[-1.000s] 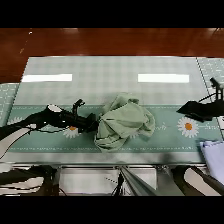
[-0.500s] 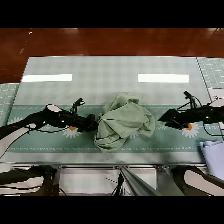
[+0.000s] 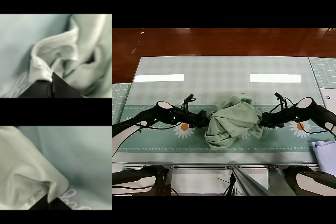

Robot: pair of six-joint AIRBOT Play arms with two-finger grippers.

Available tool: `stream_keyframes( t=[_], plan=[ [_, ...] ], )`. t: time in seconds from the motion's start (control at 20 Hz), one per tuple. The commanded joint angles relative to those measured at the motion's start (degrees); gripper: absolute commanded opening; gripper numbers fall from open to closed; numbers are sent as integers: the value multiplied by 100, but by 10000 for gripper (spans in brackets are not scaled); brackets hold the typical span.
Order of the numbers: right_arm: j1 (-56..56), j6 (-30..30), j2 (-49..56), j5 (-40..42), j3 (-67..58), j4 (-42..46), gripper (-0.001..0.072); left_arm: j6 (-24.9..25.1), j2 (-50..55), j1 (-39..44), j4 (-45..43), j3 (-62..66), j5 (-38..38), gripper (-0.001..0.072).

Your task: Fold the shirts.

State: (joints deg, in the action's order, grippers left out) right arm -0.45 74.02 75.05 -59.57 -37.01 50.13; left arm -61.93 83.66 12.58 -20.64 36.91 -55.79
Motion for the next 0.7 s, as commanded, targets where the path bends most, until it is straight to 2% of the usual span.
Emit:
stream_keyframes(
  t=[0.0, 0.3, 0.45, 0.65],
  plan=[
    [59, -17, -225, -201, -190, 157, 25, 175, -125, -302, 22, 378, -195, 26],
    [-643, 85, -1644, -442, -1287, 745, 25, 229, -1252, -1585, 13, 1589, -815, 25],
    [-841, 205, -2188, -332, -1980, 627, 25, 98, -1943, -2345, 44, 2682, -1036, 25],
    [-837, 203, -2573, -229, -3167, -26, 25, 59, -2562, -2566, 378, 4271, -1032, 25]
  ],
)
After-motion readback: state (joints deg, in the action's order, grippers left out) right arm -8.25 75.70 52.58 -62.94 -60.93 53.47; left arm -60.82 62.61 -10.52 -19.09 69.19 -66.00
